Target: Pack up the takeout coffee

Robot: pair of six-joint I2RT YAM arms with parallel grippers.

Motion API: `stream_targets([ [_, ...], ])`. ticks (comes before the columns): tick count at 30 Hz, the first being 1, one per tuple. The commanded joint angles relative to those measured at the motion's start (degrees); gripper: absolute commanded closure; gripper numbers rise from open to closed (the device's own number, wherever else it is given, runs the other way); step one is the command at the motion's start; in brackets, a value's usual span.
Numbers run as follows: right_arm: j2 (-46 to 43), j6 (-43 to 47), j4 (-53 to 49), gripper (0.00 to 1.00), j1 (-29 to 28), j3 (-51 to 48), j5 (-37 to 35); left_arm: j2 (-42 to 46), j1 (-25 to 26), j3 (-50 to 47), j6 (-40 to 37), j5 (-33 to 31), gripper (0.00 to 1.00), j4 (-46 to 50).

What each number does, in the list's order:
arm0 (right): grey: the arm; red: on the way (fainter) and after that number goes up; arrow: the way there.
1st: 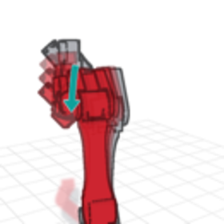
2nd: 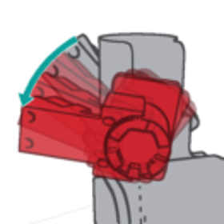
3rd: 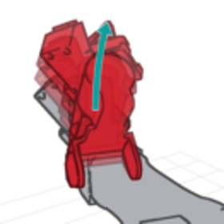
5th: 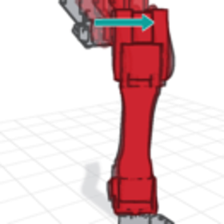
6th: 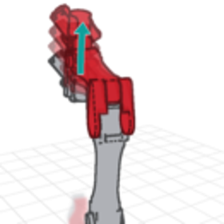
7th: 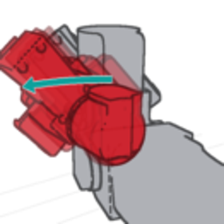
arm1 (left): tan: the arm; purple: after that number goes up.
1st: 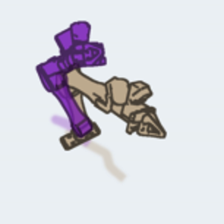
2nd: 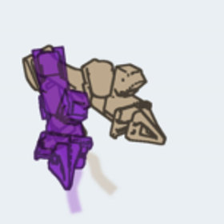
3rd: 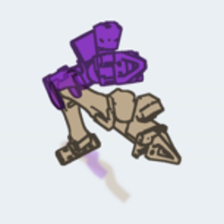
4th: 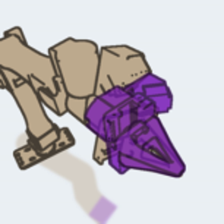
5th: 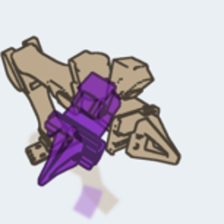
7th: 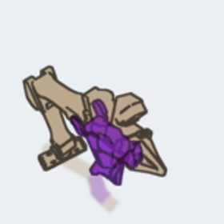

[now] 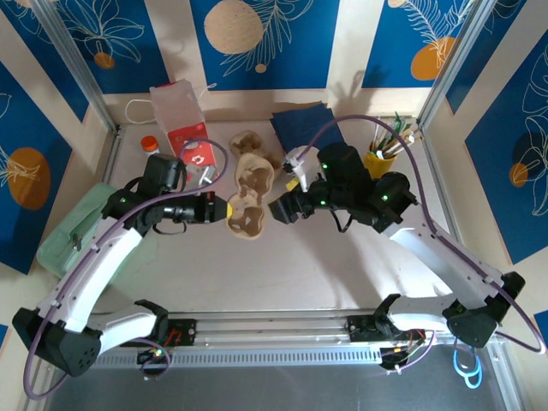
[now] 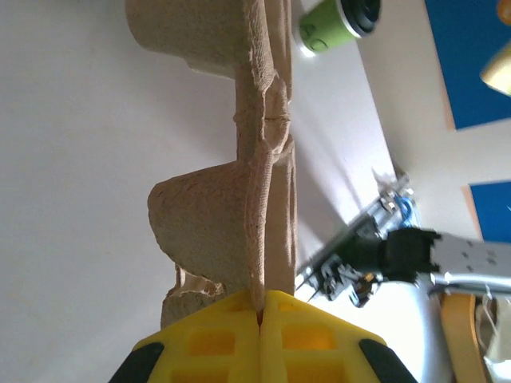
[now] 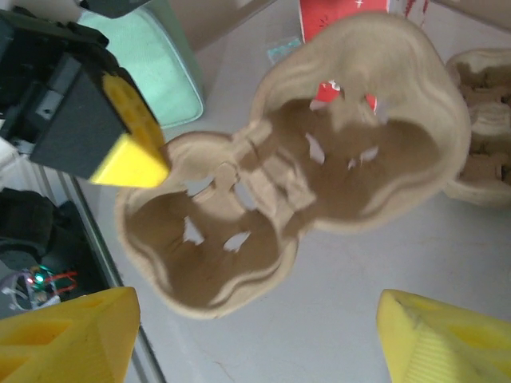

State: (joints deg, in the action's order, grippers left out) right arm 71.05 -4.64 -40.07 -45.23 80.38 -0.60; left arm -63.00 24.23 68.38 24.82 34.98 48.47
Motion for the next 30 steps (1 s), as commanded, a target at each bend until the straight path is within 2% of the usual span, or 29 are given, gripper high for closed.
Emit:
stream_targets([
  [1, 2.4, 5.3, -1.6, 0.21, -3.8, 2.3, -6.2, 2.5, -0.2, -2.1, -4.0, 7.5, 1.0, 5.0],
  [5, 5.5, 7.7, -1.3, 0.21, -8.3, 2.6, -8.5, 4.0, -0.2, -4.3, -7.3, 7.4, 1.0, 7.0],
  [11, 8.9, 12.8, -0.5, 0.17, -13.6, 1.0, -14.6, 4.5, -0.2, -7.0, -6.3, 11.3, 1.0, 4.6],
  [16, 11.3, 13.7, -0.2, 0.16, -13.9, 0.6, -17.2, 5.3, -0.2, -7.4, -5.9, 13.2, 1.0, 3.0],
  [25, 12.9, 13.5, 0.7, 0.17, -13.8, -0.8, -14.8, 5.3, -0.2, -7.6, -5.0, 13.0, 1.0, 2.3],
  [30, 13.2, 12.5, 0.8, 0.24, -12.5, -1.1, -13.2, 5.4, -0.2, -8.0, -5.1, 13.0, 1.0, 2.2],
])
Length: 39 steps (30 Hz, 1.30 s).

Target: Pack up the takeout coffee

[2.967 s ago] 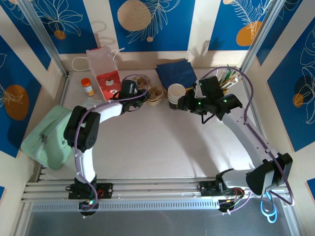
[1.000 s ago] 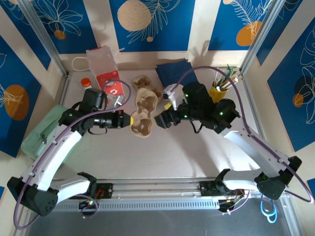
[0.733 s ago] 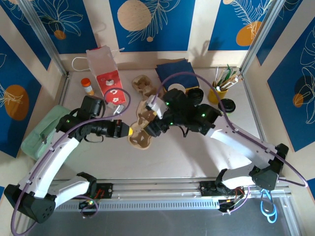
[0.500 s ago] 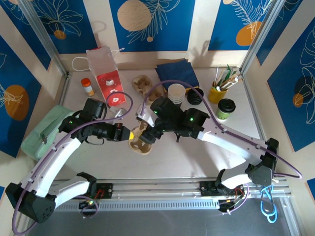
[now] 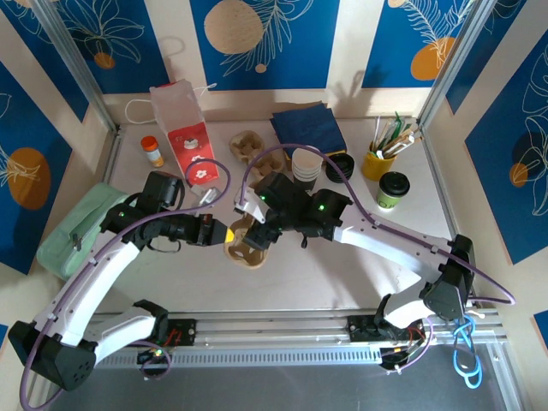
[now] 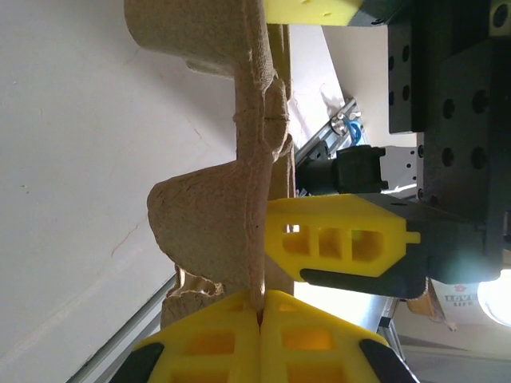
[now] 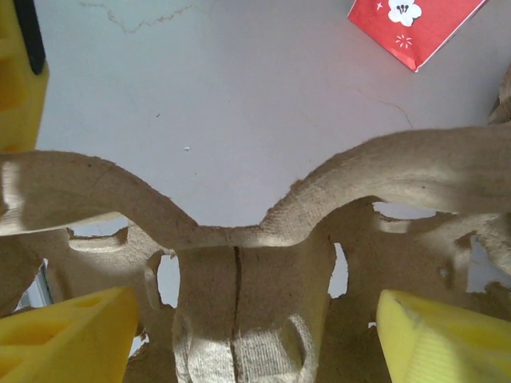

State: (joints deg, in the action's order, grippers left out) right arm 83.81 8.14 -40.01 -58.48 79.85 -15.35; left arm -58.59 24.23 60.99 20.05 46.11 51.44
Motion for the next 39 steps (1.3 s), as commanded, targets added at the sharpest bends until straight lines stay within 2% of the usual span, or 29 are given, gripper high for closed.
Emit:
stream_targets([
  [1, 0.4, -0.3, 0.8, 0.25, 0.9, -0.8, 1.9, 1.1, -0.2, -0.7, -0.3, 2.0, 1.0, -0.9],
  [8, 1.3, -0.5, 1.5, 0.33, 1.2, -0.7, 3.2, 1.1, -0.2, -1.1, 1.0, 2.5, 1.0, -1.8],
  [12, 1.8, -0.1, 1.0, 0.4, 1.3, -0.6, 3.4, 1.1, -0.2, -1.2, 1.3, 2.5, 1.0, -2.1],
  [30, 0.4, 0.1, 1.2, 0.39, 2.0, -1.6, 4.5, -0.2, -0.2, -1.7, 1.6, 2.7, 1.0, -3.5],
  [39, -0.5, -0.1, 1.2, 0.46, 3.4, -2.4, 6.4, -1.2, -0.2, -2.4, 2.7, 3.1, 1.0, -5.3],
])
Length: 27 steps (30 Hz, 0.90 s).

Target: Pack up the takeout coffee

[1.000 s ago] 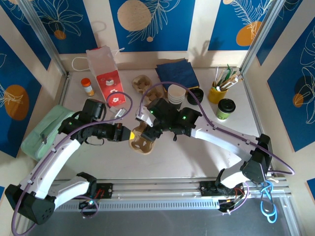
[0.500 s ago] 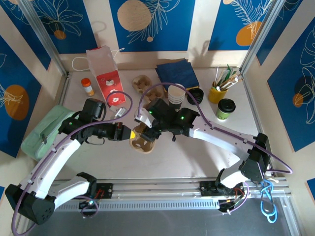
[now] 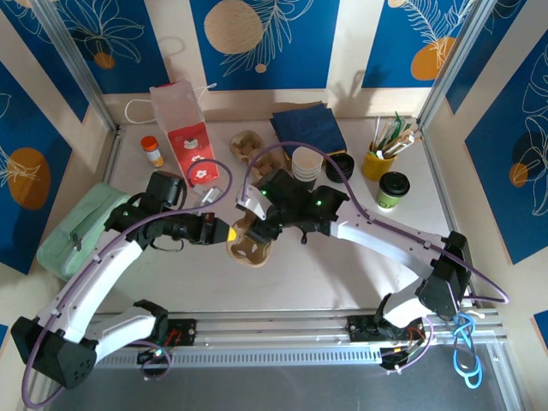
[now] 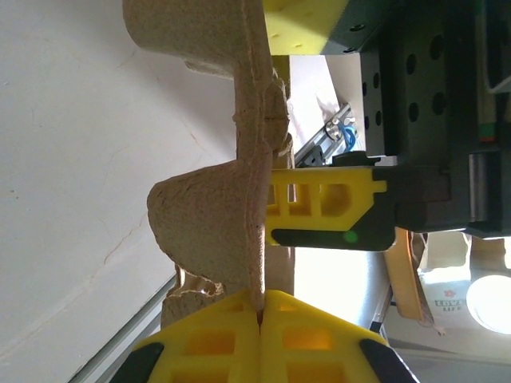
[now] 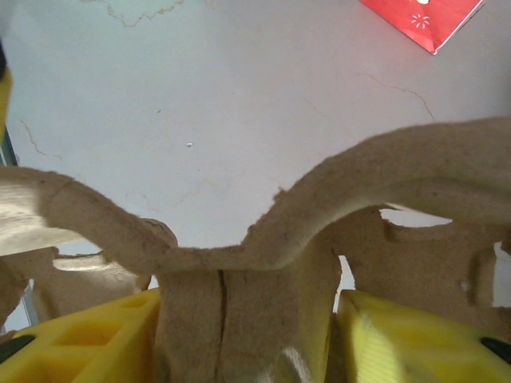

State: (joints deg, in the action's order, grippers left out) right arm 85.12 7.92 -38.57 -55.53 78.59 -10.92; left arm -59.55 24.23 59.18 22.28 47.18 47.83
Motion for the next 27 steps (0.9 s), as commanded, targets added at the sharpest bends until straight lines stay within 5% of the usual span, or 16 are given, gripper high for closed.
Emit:
stream_targets([
  [1, -1.9, 0.3, -0.3, 0.48, 0.5, -1.2, 2.1, -0.2, -0.2, -0.5, 0.4, 2.0, 1.0, -1.7],
  [12, -0.8, 1.8, -1.7, 0.58, 0.4, -0.8, 1.4, -0.6, -0.2, 0.9, 0.3, 1.8, 0.95, -1.3],
  [16, -1.4, 2.3, -2.5, 0.59, 0.2, -0.6, 1.1, -0.3, -0.3, 2.7, -0.1, -1.6, 0.53, 0.6],
  [19, -1.8, 2.5, -3.6, 0.59, 0.1, -0.6, 0.6, 0.6, -1.0, 5.1, -0.3, -5.5, 0.34, 1.9],
  [23, -1.7, 2.5, -6.8, 0.59, -0.4, -0.1, -0.6, 0.4, -5.1, 10.6, -0.5, -8.3, 0.28, 4.9],
  [27, -1.4, 1.8, -9.4, 0.6, -1.1, 0.3, -2.2, -2.4, -10.9, 18.1, -0.1, -18.4, 0.21, 8.8],
])
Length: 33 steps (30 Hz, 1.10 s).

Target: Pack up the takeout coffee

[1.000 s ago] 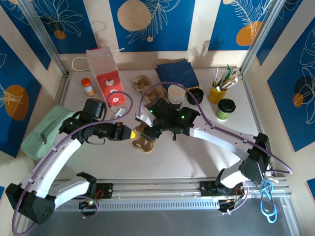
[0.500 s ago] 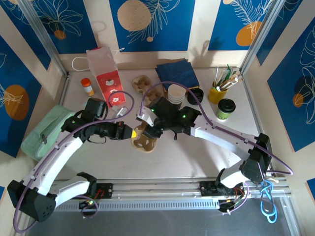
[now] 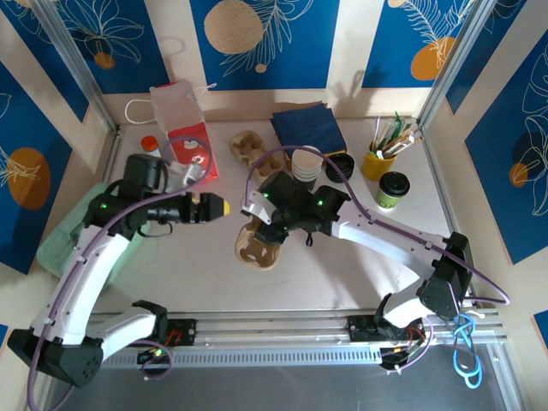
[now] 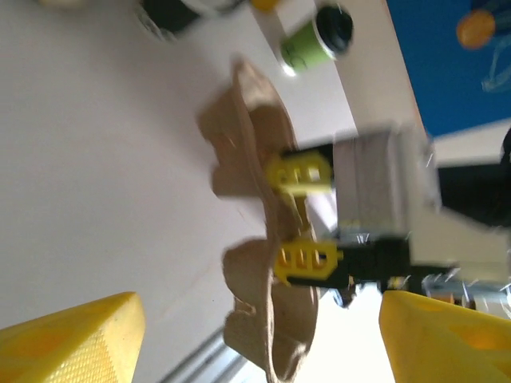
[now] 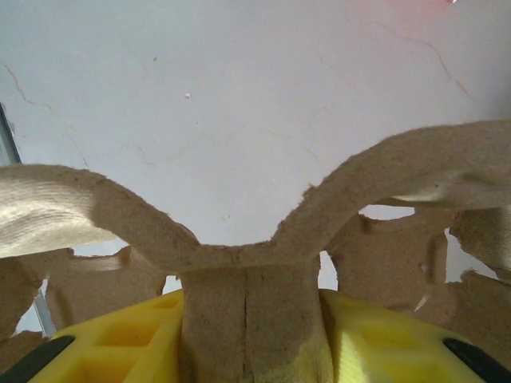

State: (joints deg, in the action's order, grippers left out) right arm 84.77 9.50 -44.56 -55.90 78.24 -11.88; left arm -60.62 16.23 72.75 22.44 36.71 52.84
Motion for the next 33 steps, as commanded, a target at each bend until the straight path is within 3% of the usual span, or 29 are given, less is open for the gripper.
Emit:
stream_targets([
  [1, -1.1, 0.0, -3.7, 0.6, -1.0, 0.5, -1.3, -2.4, -4.6, 6.2, 0.4, -10.8, 0.21, 4.3],
  [6, -1.8, -1.2, -4.6, 0.6, -1.8, 0.4, -0.7, -8.6, -11.4, 12.4, 5.1, -22.3, 0.18, 3.1],
  [11, -2.1, -2.4, -6.7, 0.6, -2.0, 0.7, -0.2, -16.0, -15.9, 17.2, 6.3, -26.9, 0.18, -1.3],
  [18, -3.3, -2.9, -7.9, 0.6, -2.3, -0.2, 0.8, -29.6, -17.7, 28.9, 2.9, -31.2, 0.2, -1.3],
  [26, -3.0, -3.1, -9.2, 0.6, -2.4, -0.2, 0.9, -40.1, -18.2, 39.9, 0.5, -38.4, 0.37, -1.9],
  [33, -2.5, -2.9, -9.9, 0.6, -2.4, -0.3, 0.8, -47.9, -18.4, 50.0, 0.1, -40.8, 0.52, 2.1],
])
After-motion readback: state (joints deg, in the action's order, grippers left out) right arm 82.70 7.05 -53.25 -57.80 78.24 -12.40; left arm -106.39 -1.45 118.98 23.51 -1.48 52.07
